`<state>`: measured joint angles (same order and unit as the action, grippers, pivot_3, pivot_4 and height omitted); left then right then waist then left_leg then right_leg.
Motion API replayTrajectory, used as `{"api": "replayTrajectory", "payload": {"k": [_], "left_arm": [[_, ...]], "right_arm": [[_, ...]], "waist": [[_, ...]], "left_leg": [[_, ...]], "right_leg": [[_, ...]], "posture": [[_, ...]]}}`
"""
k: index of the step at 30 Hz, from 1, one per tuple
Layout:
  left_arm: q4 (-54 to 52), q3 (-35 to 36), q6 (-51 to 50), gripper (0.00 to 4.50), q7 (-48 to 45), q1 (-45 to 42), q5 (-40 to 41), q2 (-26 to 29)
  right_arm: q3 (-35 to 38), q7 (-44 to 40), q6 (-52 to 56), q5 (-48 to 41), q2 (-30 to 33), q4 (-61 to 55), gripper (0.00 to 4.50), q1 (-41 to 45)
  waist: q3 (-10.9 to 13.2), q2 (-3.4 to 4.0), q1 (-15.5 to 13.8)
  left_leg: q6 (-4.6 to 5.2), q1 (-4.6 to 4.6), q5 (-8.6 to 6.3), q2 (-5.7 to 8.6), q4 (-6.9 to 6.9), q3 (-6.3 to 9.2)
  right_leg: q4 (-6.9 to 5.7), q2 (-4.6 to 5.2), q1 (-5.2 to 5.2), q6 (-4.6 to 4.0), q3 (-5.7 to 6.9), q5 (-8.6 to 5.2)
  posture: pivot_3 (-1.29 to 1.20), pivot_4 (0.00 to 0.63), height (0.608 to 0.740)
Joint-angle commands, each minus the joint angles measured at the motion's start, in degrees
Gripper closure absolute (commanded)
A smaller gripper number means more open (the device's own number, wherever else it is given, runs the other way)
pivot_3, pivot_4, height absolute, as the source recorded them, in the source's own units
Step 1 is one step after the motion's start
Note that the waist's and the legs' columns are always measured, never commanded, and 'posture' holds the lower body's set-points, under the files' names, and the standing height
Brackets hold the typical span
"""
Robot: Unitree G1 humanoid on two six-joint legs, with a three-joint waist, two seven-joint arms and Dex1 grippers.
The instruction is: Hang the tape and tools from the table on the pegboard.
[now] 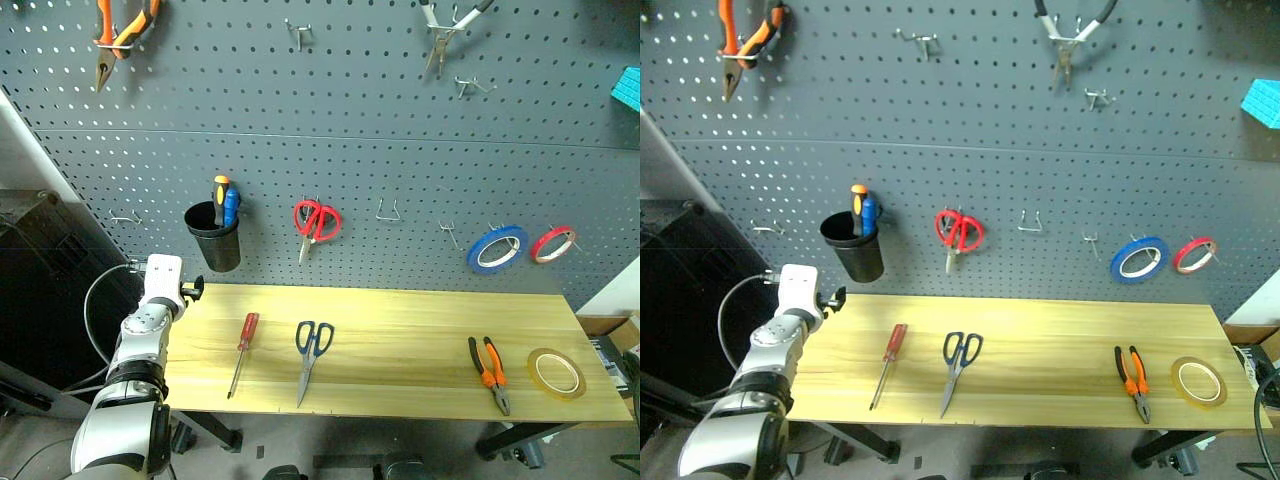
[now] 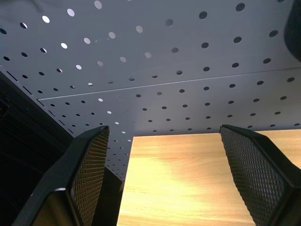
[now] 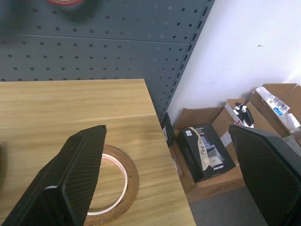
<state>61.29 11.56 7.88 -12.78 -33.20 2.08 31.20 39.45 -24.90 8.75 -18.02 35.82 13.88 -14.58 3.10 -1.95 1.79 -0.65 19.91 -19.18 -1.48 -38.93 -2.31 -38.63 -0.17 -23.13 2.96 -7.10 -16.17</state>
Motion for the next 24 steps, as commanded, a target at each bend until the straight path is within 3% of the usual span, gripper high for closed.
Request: {"api": "replayTrajectory", "payload": {"k": [1, 9, 14, 20, 24], "left_arm": [[-1.99, -0.09, 1.35, 0.51, -0.62, -0.29, 0.14, 0.06], [-2.19, -1.33, 0.51, 0.51, -1.18, 1.44, -1.19, 0.47], [-6.33, -1.85, -5.00, 0.51, -4.10, 5.85, -0.02, -0.74], [-25.79, -8.15, -5.10, 0.51, -5.66, 16.74, -4.16, -3.12], [-40.63, -12.49, -9.89, 0.51, -11.47, 21.84, -2.66, -5.75]], "right_arm": [[0.68, 0.12, -0.75, -0.56, 0.17, -1.96, 0.00, 0.08], [-0.13, 0.11, -0.30, -0.30, -0.28, -3.64, 0.00, -0.54], [-2.34, 0.07, 3.93, -1.55, -2.23, -8.78, 0.00, -0.88], [-6.94, 0.10, 10.49, -1.65, -3.21, -19.06, 0.00, -3.34], [-8.59, 0.89, 14.02, -1.56, -3.55, -24.09, 0.00, -3.73]], "waist": [[0.00, 0.00, 0.00], [-0.01, 0.02, 0.06], [0.01, 0.03, 0.14], [0.48, 0.20, 0.02], [1.24, 0.33, -0.20]], "left_leg": [[0.00, 0.00, 0.00, 0.00, 0.00, 0.00], [0.00, -0.01, 0.00, 0.00, 0.00, -0.01], [0.00, -0.02, 0.00, -0.04, 0.00, 0.00], [0.00, 0.02, 0.00, -0.04, 0.01, 0.01], [0.00, 0.02, 0.00, 0.01, 0.00, 0.08]], "right_leg": [[0.00, 0.00, 0.00, 0.00, 0.00, 0.00], [0.00, 0.00, 0.00, 0.00, -0.02, 0.00], [-0.02, -0.02, 0.00, 0.00, 0.00, 0.00], [0.00, 0.09, -0.01, 0.00, 0.00, -0.01], [0.01, 0.18, 0.05, 0.00, 0.06, -0.01]], "posture": [[0.01, 0.055, 0.740], [0.01, 0.060, 0.740], [0.01, 0.075, 0.740], [-0.02, 0.120, 0.740], [-0.02, 0.143, 0.740]]}}
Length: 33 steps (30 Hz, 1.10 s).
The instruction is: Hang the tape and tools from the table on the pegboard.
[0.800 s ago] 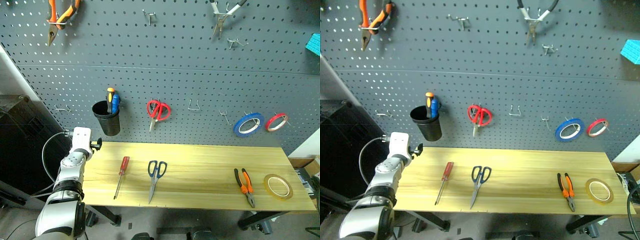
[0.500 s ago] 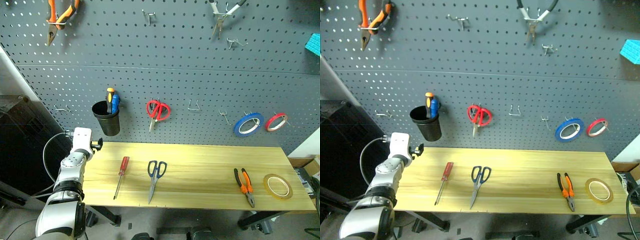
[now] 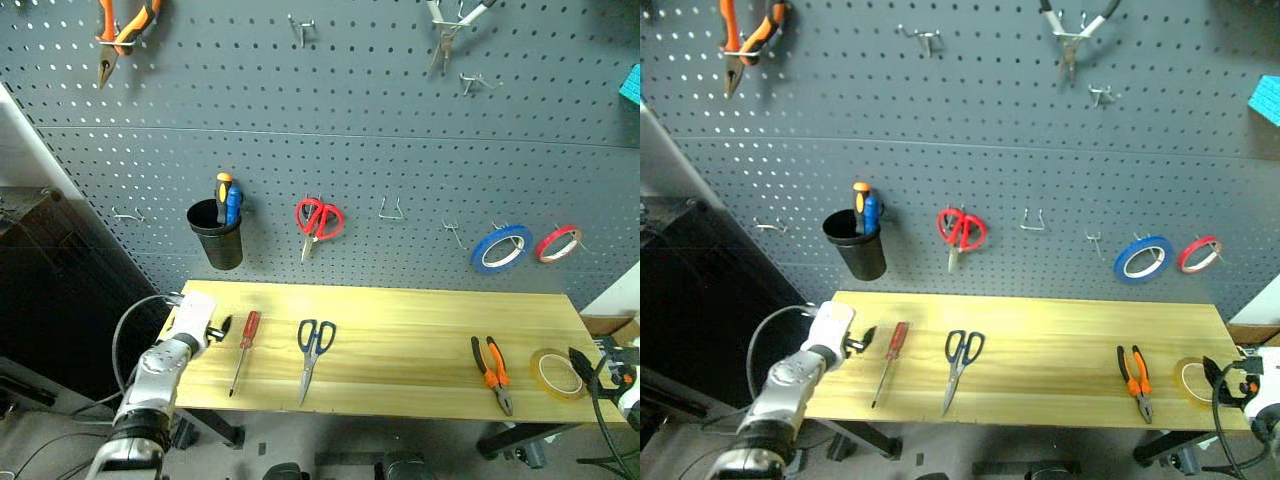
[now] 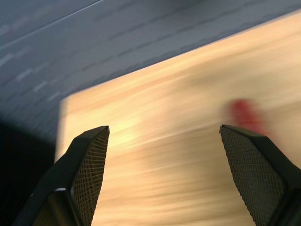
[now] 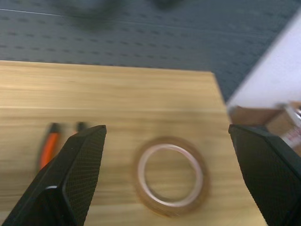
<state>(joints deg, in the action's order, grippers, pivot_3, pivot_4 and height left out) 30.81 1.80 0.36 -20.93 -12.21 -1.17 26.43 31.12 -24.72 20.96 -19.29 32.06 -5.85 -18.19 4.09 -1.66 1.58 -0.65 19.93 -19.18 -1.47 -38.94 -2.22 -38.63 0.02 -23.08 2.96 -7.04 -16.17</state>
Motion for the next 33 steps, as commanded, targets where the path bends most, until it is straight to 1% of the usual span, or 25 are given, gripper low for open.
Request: {"api": "replayTrajectory", "payload": {"k": [1, 3, 4, 5, 7, 9, 11, 13, 15, 18, 21, 23, 26, 29, 32, 33], "left_arm": [[-13.02, -3.83, -2.80, 0.51, -4.03, 1.53, 0.25, -1.42], [-17.85, -6.76, -2.27, 0.51, -5.66, 2.22, -1.69, -1.41], [-20.46, -7.90, -3.66, 0.51, -7.77, 2.10, -0.54, -1.81], [-22.69, -9.27, -4.65, 0.51, -9.58, 1.88, 0.04, -2.16], [-26.17, -11.48, -4.13, 0.51, -12.50, 1.24, 0.13, -2.15], [-30.02, -15.40, -2.83, 0.51, -17.65, 0.35, -1.06, -0.50], [-33.08, -17.30, -3.74, 0.51, -22.05, -0.31, 0.60, 0.07], [-36.30, -18.29, -8.96, 0.51, -27.42, -2.27, 5.31, -0.16], [-38.17, -19.15, -11.53, 0.51, -31.68, -3.80, 8.22, 0.18], [-38.29, -20.17, -11.18, 0.51, -34.16, -7.03, 8.12, 0.30], [-38.39, -21.23, -12.55, 0.51, -35.30, -10.92, 9.18, -1.76], [-39.30, -22.27, -11.97, 0.51, -37.89, -12.19, 10.63, -2.59], [-39.54, -23.46, -10.21, 0.51, -40.96, -12.94, 12.06, -3.51], [-39.64, -23.13, -10.69, 0.51, -43.31, -12.89, 14.14, -3.64], [-40.44, -24.28, -11.20, 0.51, -45.28, -13.73, 14.09, -2.98], [-40.50, -24.72, -10.96, 0.49, -46.45, -14.07, 13.89, -2.47]], "right_arm": [[-0.89, 0.77, 2.15, 0.32, 0.30, -5.11, 0.00, -0.21], [-2.23, 1.06, 2.81, 1.38, 0.38, -6.87, 0.00, -0.35], [-2.73, 0.69, 4.58, 0.68, 0.62, -7.48, 0.00, -0.12], [-3.01, 0.10, 6.27, -0.19, 1.02, -7.35, 0.00, 0.32], [-3.61, -0.59, 9.75, -1.39, 1.81, -6.76, 0.00, 1.59], [-4.12, 0.48, 11.72, -0.39, 2.32, -3.38, 0.00, 4.41], [-5.14, 0.56, 12.13, 0.90, 3.00, -0.06, 0.00, 6.95], [-7.26, 0.26, 10.85, 3.07, 4.19, 5.49, 0.00, 10.47], [-8.43, 0.03, 9.80, 4.23, 4.72, 9.38, 0.00, 12.92], [-9.33, 0.26, 8.54, 5.51, 5.28, 16.32, 0.00, 17.44], [-10.89, 0.71, 6.69, 7.85, 6.67, 27.41, 0.00, 23.65], [-12.50, -0.10, 5.82, 9.16, 7.33, 34.64, 0.00, 27.77], [-15.41, -2.19, 4.24, 11.11, 7.94, 44.45, 0.00, 32.91], [-16.87, -2.87, 1.98, 12.25, 7.94, 51.27, 0.00, 36.30], [-19.14, -3.80, 0.16, 14.05, 8.09, 59.00, 0.00, 39.43], [-19.27, -3.97, 0.13, 14.07, 8.05, 60.72, 0.19, 40.23]], "waist": [[0.44, 0.05, 0.03], [1.20, 0.02, 0.16], [1.56, 0.08, 0.26], [1.89, 0.11, 0.31], [3.02, 0.21, 0.48], [3.88, 0.23, 0.92], [4.61, 0.19, 1.43], [5.18, 0.25, 1.74], [5.62, 0.25, 1.85], [6.12, 0.27, 1.88], [6.71, 0.28, 1.91], [6.81, 0.36, 1.92], [7.10, 0.34, 2.11], [7.66, 0.40, 2.01], [8.04, 0.43, 1.85], [8.11, 0.32, 1.87]], "left_leg": [[0.00, -0.01, 0.00, 0.00, 0.00, 0.01], [0.00, -0.03, 0.00, 0.01, 0.00, 0.06], [0.00, -0.05, 0.01, 0.00, 0.00, 0.09], [0.00, -0.05, 0.01, 0.00, 0.00, 0.09], [0.00, -0.05, 0.01, 0.01, -0.01, 0.09], [0.01, -0.08, 0.01, 0.03, -0.03, 0.06], [0.01, -0.08, 0.01, 0.02, -0.04, 0.08], [0.01, -0.03, 0.01, 0.02, -0.04, 0.10], [0.01, 0.00, 0.01, 0.01, -0.04, 0.11], [0.01, 0.15, 0.01, -0.02, -0.02, 0.16], [0.01, 0.21, 0.01, 0.00, -0.05, 0.14], [0.02, 0.34, 0.02, 0.06, -0.09, 0.15], [0.03, 0.48, 0.01, 0.01, -0.02, 0.21], [0.03, 0.58, 0.00, -0.06, -0.02, 0.27], [0.03, 0.63, 0.01, -0.06, -0.03, 0.31], [0.03, 0.64, 0.00, -0.06, -0.04, 0.31]], "right_leg": [[0.00, 0.00, 0.02, 0.00, 0.00, 0.00], [-0.01, -0.05, 0.04, 0.00, 0.03, -0.01], [0.00, -0.07, 0.08, 0.00, 0.03, 0.00], [-0.01, -0.08, 0.08, 0.00, 0.02, 0.00], [0.03, -0.09, 0.12, 0.00, 0.02, 0.00], [0.07, -0.08, 0.21, 0.00, -0.01, 0.00], [0.09, -0.08, 0.20, 0.00, 0.00, 0.00], [0.13, -0.08, 0.17, 0.00, 0.04, 0.00], [0.16, -0.07, 0.14, 0.00, 0.05, 0.00], [0.19, -0.10, -0.02, 0.00, 0.08, -0.01], [0.24, -0.08, -0.03, 0.00, 0.06, 0.00], [0.39, -0.01, -0.05, 0.06, 0.08, 0.04], [0.62, -0.02, -0.07, 0.07, 0.15, 0.05], [0.67, 0.05, -0.14, 0.07, 0.15, 0.05], [0.67, 0.19, -0.16, 0.06, 0.16, 0.06], [0.67, 0.20, -0.16, 0.06, 0.16, 0.06]], "posture": [[-0.03, 0.150, 0.740], [-0.03, 0.170, 0.740], [-0.04, 0.185, 0.740], [-0.04, 0.185, 0.740], [-0.06, 0.208, 0.740], [-0.07, 0.215, 0.740], [-0.07, 0.220, 0.740], [-0.08, 0.226, 0.740], [-0.08, 0.228, 0.740], [-0.07, 0.236, 0.740], [-0.06, 0.243, 0.740], [-0.05, 0.251, 0.740], [-0.04, 0.259, 0.740], [-0.02, 0.263, 0.740], [-0.01, 0.264, 0.740], [0.00, 0.263, 0.740]]}}
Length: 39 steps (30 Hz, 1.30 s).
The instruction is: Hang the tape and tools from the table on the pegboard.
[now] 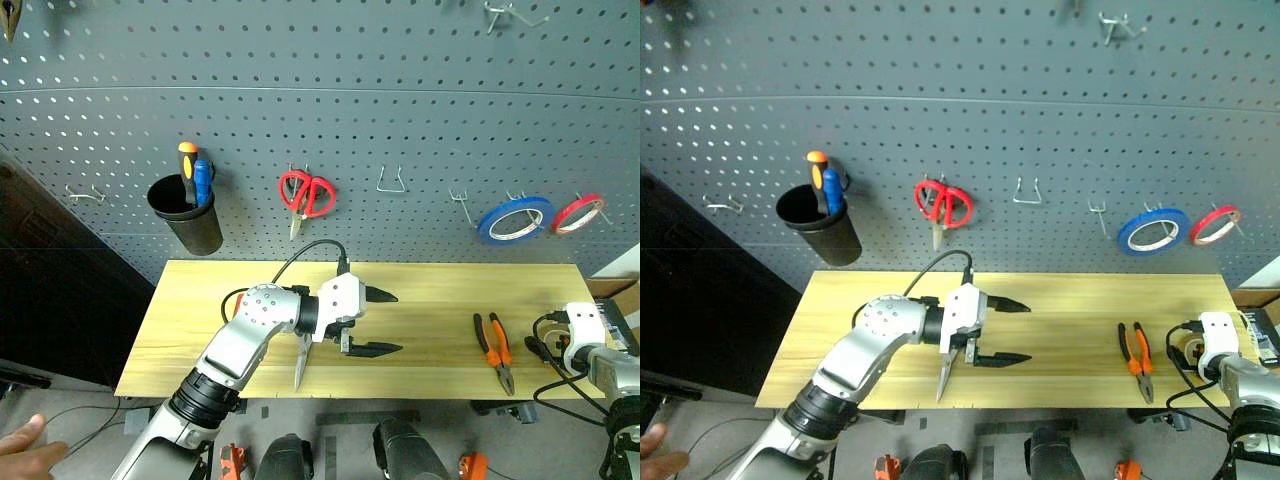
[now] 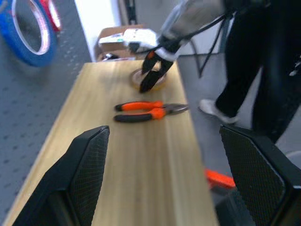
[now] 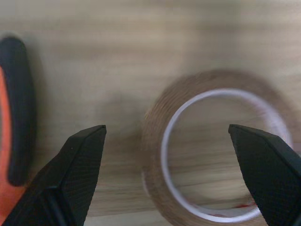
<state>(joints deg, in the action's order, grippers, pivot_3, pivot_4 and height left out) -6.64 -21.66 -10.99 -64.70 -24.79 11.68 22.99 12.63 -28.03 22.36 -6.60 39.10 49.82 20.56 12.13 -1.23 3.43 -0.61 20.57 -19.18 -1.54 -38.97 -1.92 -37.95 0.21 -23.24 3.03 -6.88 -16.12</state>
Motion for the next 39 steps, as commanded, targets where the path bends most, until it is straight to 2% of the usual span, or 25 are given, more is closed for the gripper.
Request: {"api": "replayTrajectory", "payload": {"k": [1, 2, 8, 13, 19, 25, 28, 31, 34, 37, 39], "left_arm": [[-2.95, -1.41, 0.78, 0.47, -3.30, -1.74, 0.81, 1.31], [-2.85, -1.44, 0.91, 0.47, -3.82, -1.91, 0.77, 1.59], [-1.92, -1.52, 2.86, 0.47, -7.60, -2.01, 0.49, 4.00], [-1.61, 0.30, 3.33, 0.47, -8.99, -1.76, 3.35, 3.76], [-3.44, 2.41, 1.16, 0.47, -8.63, -0.73, 6.60, 4.91], [-1.96, 5.91, 2.66, 0.47, -0.69, 0.70, 3.64, 3.93], [-2.00, 5.90, 5.29, 0.47, 2.68, 1.53, 1.28, 3.16], [-3.52, 6.58, 3.31, 0.47, 4.70, 2.33, 3.09, 1.82], [-4.61, 7.46, 4.30, 0.47, 7.88, 3.24, 2.59, 0.50], [-5.43, 8.38, 2.66, 0.47, 11.64, 3.85, 2.37, -0.70], [-5.59, 8.67, 1.64, 0.47, 13.13, 4.01, 2.48, -1.13]], "right_arm": [[-1.00, -0.89, -1.18, 1.49, 1.05, 6.38, 0.39, 2.08], [-1.17, -1.22, -1.11, 1.61, 1.05, 7.45, 0.55, 2.63], [-1.99, -3.67, 0.81, 1.75, 0.64, 9.89, 2.50, 4.16], [-2.51, -3.86, 2.09, 1.50, -0.08, 9.36, 4.03, 4.22], [0.19, 0.99, -1.50, 0.80, 1.51, 3.50, 4.07, -0.04], [7.17, 4.47, 3.16, -1.38, 2.89, -25.99, 4.07, -14.80], [9.93, 7.25, 7.26, -1.48, 1.16, -43.06, 4.07, -22.00], [11.56, 10.83, 11.37, -1.17, -2.23, -60.04, 4.07, -28.21], [8.41, 14.59, 13.79, 3.83, -4.48, -76.45, 4.07, -34.46], [-1.11, 19.15, 17.26, 10.98, -6.95, -91.52, 4.07, -38.93], [-8.59, 22.10, 18.32, 17.66, -7.43, -97.47, 4.07, -39.18]], "waist": [[0.12, -0.19, 0.02], [0.12, -0.21, -0.01], [0.15, -0.29, -0.15], [0.14, -0.38, -0.15], [0.12, -0.40, -0.33], [0.19, 0.07, -1.07], [0.19, 0.15, -0.66], [0.19, 0.14, -0.21], [0.19, 0.19, -0.19], [0.17, 0.20, -0.13], [0.18, 0.17, 0.04]], "left_leg": [[0.00, -0.01, 0.00, 0.01, -0.02, -0.01], [0.01, -0.01, 0.00, 0.01, -0.03, 0.00], [0.00, 0.00, 0.00, 0.02, -0.05, 0.07], [0.00, 0.02, 0.00, 0.00, -0.06, 0.12], [0.00, 0.08, 0.00, 0.01, -0.06, 0.20], [0.00, 0.29, -0.01, 0.06, -0.06, 0.30], [-0.01, 0.29, -0.01, 0.06, -0.03, 0.29], [-0.03, 0.28, 0.00, 0.01, -0.02, 0.33], [-0.05, 0.29, 0.01, -0.01, -0.03, 0.41], [-0.26, 0.33, 0.12, 0.01, -0.03, 0.40], [-0.31, 0.33, 0.15, 0.00, -0.03, 0.39]], "right_leg": [[-0.01, 0.00, 0.02, 0.00, 0.00, 0.00], [-0.01, -0.01, 0.03, 0.00, 0.00, 0.01], [0.01, 0.00, 0.07, 0.00, 0.03, 0.01], [0.01, 0.10, 0.07, 0.00, 0.07, 0.01], [0.01, 0.17, 0.07, 0.00, 0.14, 0.01], [0.06, 0.28, -0.08, 0.01, 0.26, 0.00], [0.05, 0.26, -0.10, 0.02, 0.23, -0.01], [0.01, 0.18, -0.09, 0.03, 0.24, -0.01], [-0.01, 0.12, -0.09, 0.04, 0.27, -0.01], [0.00, 0.12, -0.13, 0.04, 0.28, -0.02], [-0.01, 0.12, -0.15, 0.05, 0.27, -0.02]], "posture": [[0.00, 0.263, 0.740], [0.00, 0.261, 0.740], [0.00, 0.251, 0.740], [0.00, 0.247, 0.740], [0.00, 0.242, 0.740], [-0.04, 0.237, 0.740], [-0.05, 0.234, 0.740], [-0.07, 0.232, 0.740], [-0.07, 0.231, 0.740], [-0.08, 0.230, 0.740], [-0.08, 0.228, 0.740]]}}
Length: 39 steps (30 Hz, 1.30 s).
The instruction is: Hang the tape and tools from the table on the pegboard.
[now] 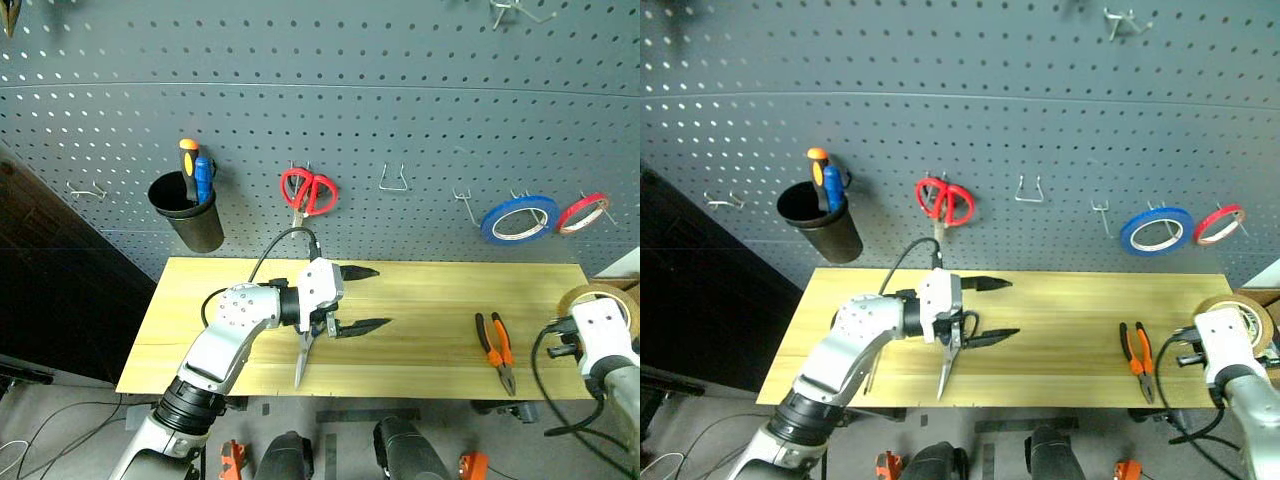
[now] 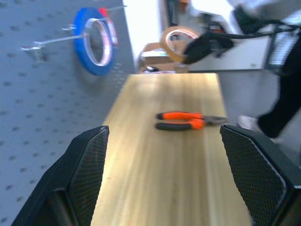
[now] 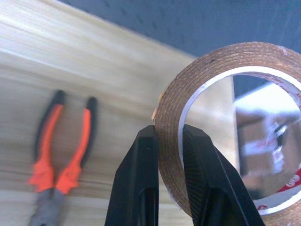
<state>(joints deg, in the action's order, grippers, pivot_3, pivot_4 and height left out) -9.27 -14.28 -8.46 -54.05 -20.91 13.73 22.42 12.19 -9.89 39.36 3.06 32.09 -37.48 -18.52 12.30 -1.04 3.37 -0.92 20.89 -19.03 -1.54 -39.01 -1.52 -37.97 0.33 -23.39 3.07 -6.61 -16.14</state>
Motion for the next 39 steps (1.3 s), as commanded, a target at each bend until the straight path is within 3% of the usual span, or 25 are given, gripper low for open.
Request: {"api": "replayTrajectory", "payload": {"k": [1, 4, 8, 24, 31, 36, 37, 39], "left_arm": [[-3.10, 1.42, -1.46, 0.47, 2.70, 0.19, 0.98, -0.70], [-3.74, 1.32, -3.94, 0.47, 2.78, -0.22, 2.79, -1.01], [-2.89, 1.93, -3.60, 0.47, 3.74, -1.64, 3.33, -2.66], [-0.90, 1.69, -1.11, 0.47, 6.62, -3.62, 1.90, -5.27], [1.44, 0.02, 1.18, 0.47, 11.74, -5.47, -1.37, -10.76], [1.41, -2.09, 0.72, 0.47, 6.98, -4.24, -1.04, -8.29], [1.47, -2.65, 0.93, 0.47, 5.42, -3.87, -1.14, -7.02], [2.17, -3.62, 2.58, 0.47, 2.91, -3.42, -2.15, -4.77]], "right_arm": [[-12.00, 5.23, 1.29, 12.14, -0.19, -12.31, 4.07, 1.18], [-21.27, 5.79, -0.18, 20.87, 0.10, -15.35, 4.07, 8.99], [-25.98, 3.70, -1.56, 23.87, -2.19, -13.54, 4.07, 18.03], [-16.90, -2.95, -21.40, 11.96, -4.62, 14.35, 4.07, 28.66], [-15.26, -5.90, -23.87, 8.97, -5.68, 9.33, 1.92, 18.95], [-5.18, -5.22, -12.29, 3.84, -10.11, 1.69, 0.25, 6.91], [-2.83, -4.92, -8.34, 2.86, -11.34, 1.30, 0.02, 5.09], [1.66, -4.65, 2.81, 1.19, -13.44, 1.05, 0.02, 3.21]], "waist": [[0.01, -0.02, 0.15], [0.04, -0.09, 0.49], [0.00, -0.18, 0.66], [-0.06, -0.25, 0.35], [-0.10, -0.24, -0.59], [-0.14, -0.20, -1.10], [-0.17, -0.19, -1.05], [-0.20, -0.17, -0.95]], "left_leg": [[-0.04, 0.00, 0.02, 0.00, 0.00, 0.01], [-0.08, 0.00, 0.05, 0.13, -0.05, -0.07], [-0.09, 0.03, 0.06, 0.14, -0.11, 0.00], [-0.06, 0.16, 0.05, 0.17, -0.07, 0.25], [-0.07, 0.24, 0.05, 0.19, -0.10, 0.36], [-0.08, 0.29, 0.06, 0.20, -0.13, 0.46], [-0.08, 0.31, 0.06, 0.21, -0.17, 0.46], [-0.08, 0.24, 0.06, 0.19, -0.19, 0.48]], "right_leg": [[0.00, -0.01, -0.03, 0.00, 0.01, 0.00], [-0.01, -0.16, -0.06, 0.01, 0.11, 0.00], [-0.01, -0.17, -0.06, 0.05, 0.21, 0.03], [-0.03, 0.21, -0.08, -0.03, 0.76, 0.02], [-0.05, 0.27, -0.08, -0.03, 0.87, 0.03], [-0.07, 0.37, -0.08, -0.03, 0.97, 0.03], [-0.09, 0.37, -0.09, -0.03, 0.96, 0.03], [-0.13, 0.37, -0.03, -0.03, 0.98, 0.02]], "posture": [[-0.08, 0.227, 0.740], [-0.10, 0.220, 0.740], [-0.10, 0.211, 0.740], [-0.06, 0.194, 0.740], [-0.05, 0.191, 0.740], [-0.06, 0.195, 0.740], [-0.06, 0.195, 0.740], [-0.07, 0.198, 0.740]]}}
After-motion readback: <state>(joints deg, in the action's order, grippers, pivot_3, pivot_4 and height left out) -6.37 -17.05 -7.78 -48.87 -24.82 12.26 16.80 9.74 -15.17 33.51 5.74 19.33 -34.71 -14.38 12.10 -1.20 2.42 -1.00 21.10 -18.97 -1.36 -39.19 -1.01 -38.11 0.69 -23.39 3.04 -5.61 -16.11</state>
